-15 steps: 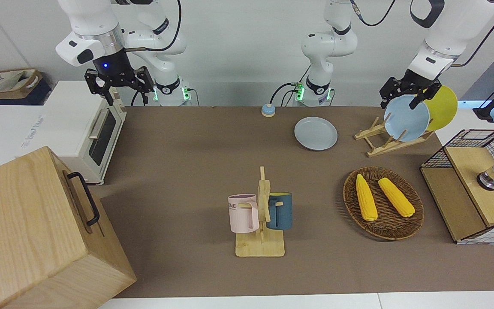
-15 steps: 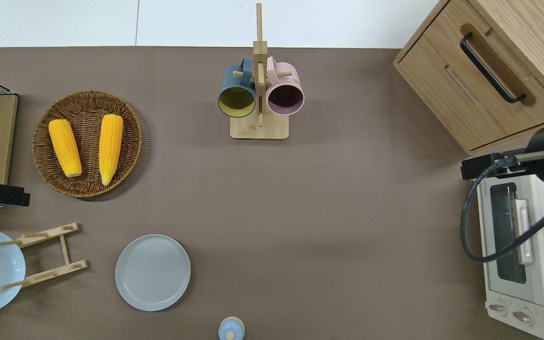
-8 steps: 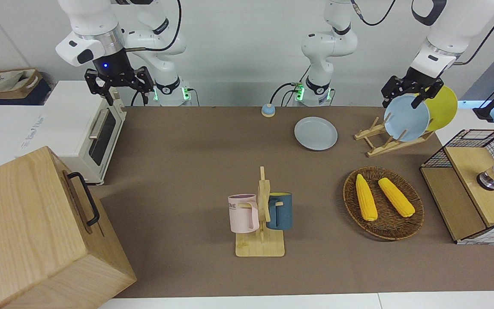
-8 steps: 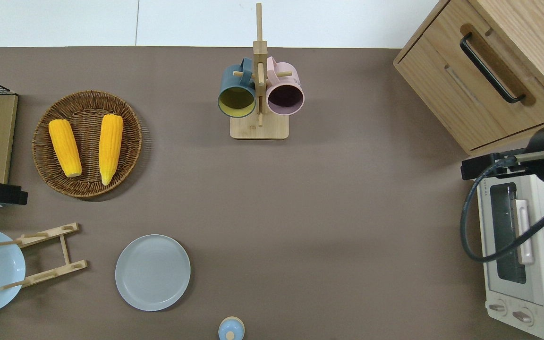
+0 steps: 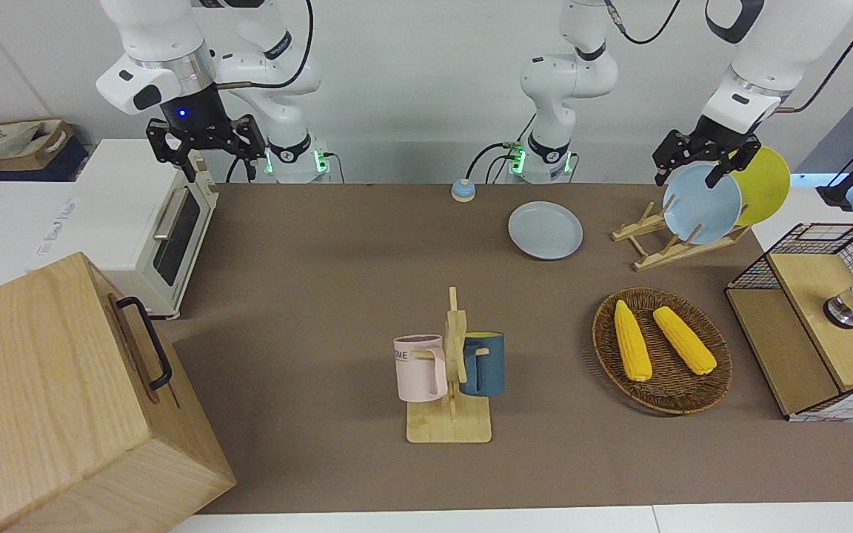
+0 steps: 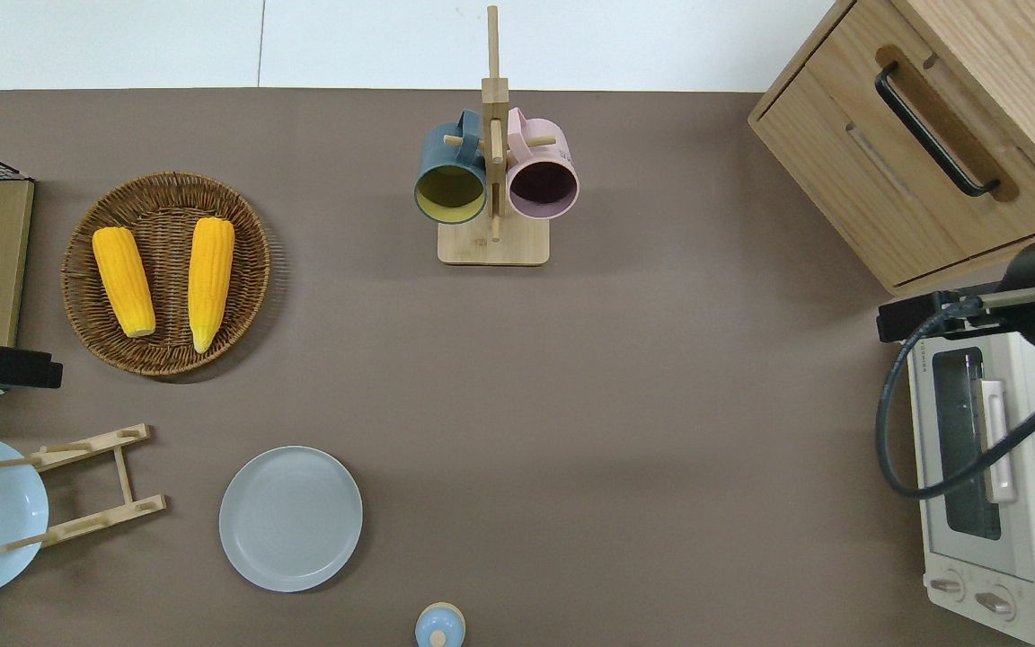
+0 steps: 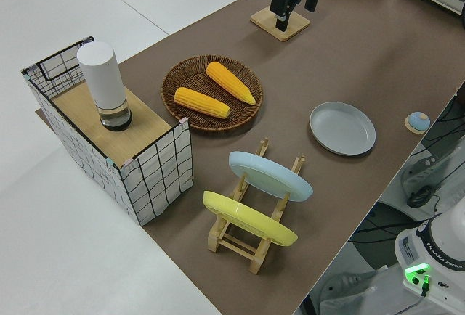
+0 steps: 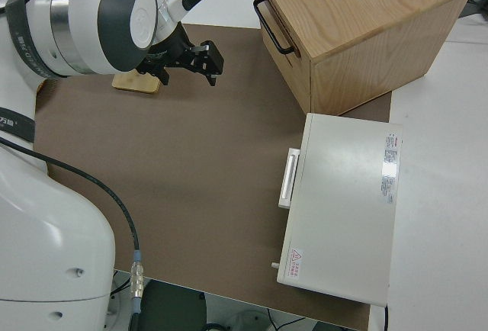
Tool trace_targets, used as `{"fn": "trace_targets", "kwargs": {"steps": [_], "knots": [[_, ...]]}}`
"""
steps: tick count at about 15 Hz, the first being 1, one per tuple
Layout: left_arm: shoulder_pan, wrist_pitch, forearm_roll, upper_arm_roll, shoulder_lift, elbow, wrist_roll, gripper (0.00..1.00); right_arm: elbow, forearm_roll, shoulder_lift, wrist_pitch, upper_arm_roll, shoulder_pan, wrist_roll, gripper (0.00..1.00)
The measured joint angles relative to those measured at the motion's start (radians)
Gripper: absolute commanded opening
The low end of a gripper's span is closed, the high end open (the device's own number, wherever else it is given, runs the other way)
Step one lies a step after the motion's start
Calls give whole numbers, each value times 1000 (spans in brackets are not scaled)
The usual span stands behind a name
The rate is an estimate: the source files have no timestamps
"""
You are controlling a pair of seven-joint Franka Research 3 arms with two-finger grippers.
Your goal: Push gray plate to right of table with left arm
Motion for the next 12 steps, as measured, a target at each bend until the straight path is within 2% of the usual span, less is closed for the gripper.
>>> {"fn": "trace_targets", "kwargs": {"steps": [6,9,12], "knots": [[-1,-16,0,-1,-26,-12,-28,998,0,0,0,0,0,0,0,983],[-4,-30,0,-4,-92,-70,-32,995,0,0,0,0,0,0,0,983],[-12,-33,0,-14,-187,-175,-54,993,0,0,0,0,0,0,0,983]]}}
